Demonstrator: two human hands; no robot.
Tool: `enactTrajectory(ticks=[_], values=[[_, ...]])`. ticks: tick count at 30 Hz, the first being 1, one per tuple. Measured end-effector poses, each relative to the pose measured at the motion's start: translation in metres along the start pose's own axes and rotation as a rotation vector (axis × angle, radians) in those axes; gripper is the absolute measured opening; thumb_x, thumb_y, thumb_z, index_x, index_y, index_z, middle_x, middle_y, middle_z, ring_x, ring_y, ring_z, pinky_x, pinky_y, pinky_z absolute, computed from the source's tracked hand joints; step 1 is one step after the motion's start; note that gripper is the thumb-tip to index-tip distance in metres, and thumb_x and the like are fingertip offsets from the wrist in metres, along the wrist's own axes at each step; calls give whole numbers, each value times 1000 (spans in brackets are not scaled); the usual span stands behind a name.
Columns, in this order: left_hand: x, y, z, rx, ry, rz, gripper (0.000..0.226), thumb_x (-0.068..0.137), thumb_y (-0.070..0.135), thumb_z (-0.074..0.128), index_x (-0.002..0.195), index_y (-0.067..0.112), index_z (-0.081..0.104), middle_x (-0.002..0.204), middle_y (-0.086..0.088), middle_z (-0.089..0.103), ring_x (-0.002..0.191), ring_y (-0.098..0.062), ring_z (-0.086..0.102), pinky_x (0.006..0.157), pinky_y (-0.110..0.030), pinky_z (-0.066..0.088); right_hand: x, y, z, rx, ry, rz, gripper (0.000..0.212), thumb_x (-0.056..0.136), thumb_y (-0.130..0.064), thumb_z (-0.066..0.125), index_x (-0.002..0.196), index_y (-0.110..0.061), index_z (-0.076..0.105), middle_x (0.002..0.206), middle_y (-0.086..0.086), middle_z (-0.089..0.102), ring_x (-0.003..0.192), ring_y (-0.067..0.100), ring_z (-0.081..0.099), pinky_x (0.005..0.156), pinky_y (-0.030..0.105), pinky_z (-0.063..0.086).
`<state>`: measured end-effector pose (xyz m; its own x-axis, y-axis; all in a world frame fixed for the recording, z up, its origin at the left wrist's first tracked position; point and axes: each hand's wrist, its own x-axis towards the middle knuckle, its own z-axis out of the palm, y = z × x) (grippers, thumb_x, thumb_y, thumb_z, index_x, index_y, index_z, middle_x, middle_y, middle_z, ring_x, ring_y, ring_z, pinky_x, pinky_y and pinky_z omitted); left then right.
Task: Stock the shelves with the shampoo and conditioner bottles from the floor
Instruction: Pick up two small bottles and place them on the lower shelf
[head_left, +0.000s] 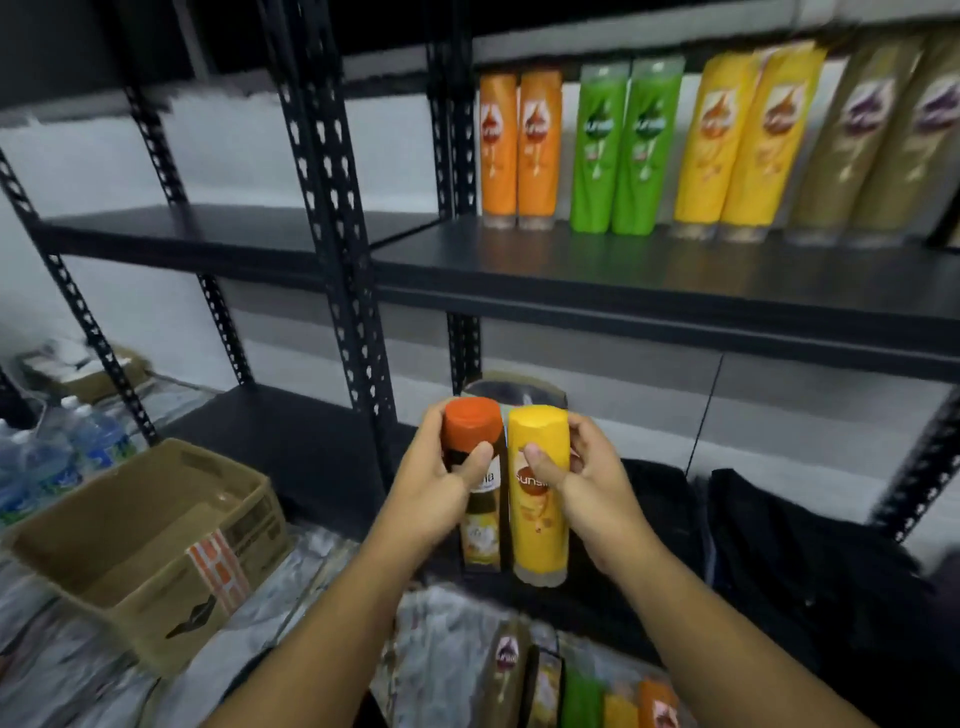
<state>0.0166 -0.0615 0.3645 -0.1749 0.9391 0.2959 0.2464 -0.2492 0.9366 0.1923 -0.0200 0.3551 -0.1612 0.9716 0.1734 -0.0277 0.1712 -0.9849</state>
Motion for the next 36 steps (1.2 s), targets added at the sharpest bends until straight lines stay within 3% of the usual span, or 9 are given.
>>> enactTrajectory(ticks=[4, 10, 15, 18, 25, 29, 32, 36], values=[[42, 90, -6, -59, -8, 206, 40, 102, 19, 63, 135, 38, 52, 121, 12, 69, 115, -9, 65, 101, -39, 51, 15, -96, -11, 17, 35, -187, 30, 90, -29, 75, 115, -33, 61, 105, -12, 74, 97, 5, 71, 83, 32, 59], [106, 187, -17, -188, 14, 356, 38, 102, 25, 62, 139, 32, 53, 129, 8, 68, 121, -16, 65, 104, -49, 52, 52, -212, -12, 18, 49, -360, 35, 90, -39, 73, 121, -32, 60, 111, -10, 73, 99, 9, 72, 86, 41, 59], [156, 225, -24, -188, 28, 414, 35, 102, 23, 62, 134, 36, 55, 125, 11, 68, 116, -7, 65, 98, -34, 53, 97, -276, -7, 86, 118, -369, 35, 94, -39, 68, 126, -30, 58, 107, -7, 75, 92, 12, 75, 78, 39, 61], [186, 231, -24, -206, 36, 368, 32, 102, 24, 61, 131, 36, 56, 122, 10, 69, 113, -10, 67, 95, -35, 56, 126, -283, -3, 77, 147, -308, 38, 94, -40, 67, 129, -31, 54, 108, -3, 74, 94, 17, 74, 82, 47, 61], [244, 219, -11, -192, 13, 283, 33, 101, 34, 61, 132, 41, 54, 122, 9, 70, 108, -16, 71, 93, -49, 59, 174, -260, 0, 61, 177, -257, 33, 96, -37, 66, 126, -32, 53, 108, -3, 73, 94, 17, 74, 83, 48, 61], [264, 211, -4, -165, 9, 279, 41, 98, 42, 61, 137, 46, 49, 129, 10, 66, 116, -17, 67, 96, -50, 57, 191, -254, -7, -1, 153, -278, 27, 96, -42, 64, 120, -40, 51, 115, -5, 70, 100, 16, 71, 87, 47, 60], [272, 197, -2, -150, -40, 244, 57, 93, 53, 61, 145, 51, 38, 135, 7, 63, 120, -20, 65, 99, -53, 55, 189, -243, -16, -272, 60, -229, 41, 93, -45, 66, 128, -41, 42, 119, -10, 63, 108, 13, 63, 94, 41, 54], [264, 162, -5, 29, -236, 250, 81, 97, 24, 68, 151, 55, 16, 133, 19, 60, 123, -6, 60, 105, -41, 48, 178, -208, -26, -702, -95, 9, 65, 93, -32, 72, 144, -29, 32, 135, -5, 55, 111, 13, 50, 94, 31, 42]])
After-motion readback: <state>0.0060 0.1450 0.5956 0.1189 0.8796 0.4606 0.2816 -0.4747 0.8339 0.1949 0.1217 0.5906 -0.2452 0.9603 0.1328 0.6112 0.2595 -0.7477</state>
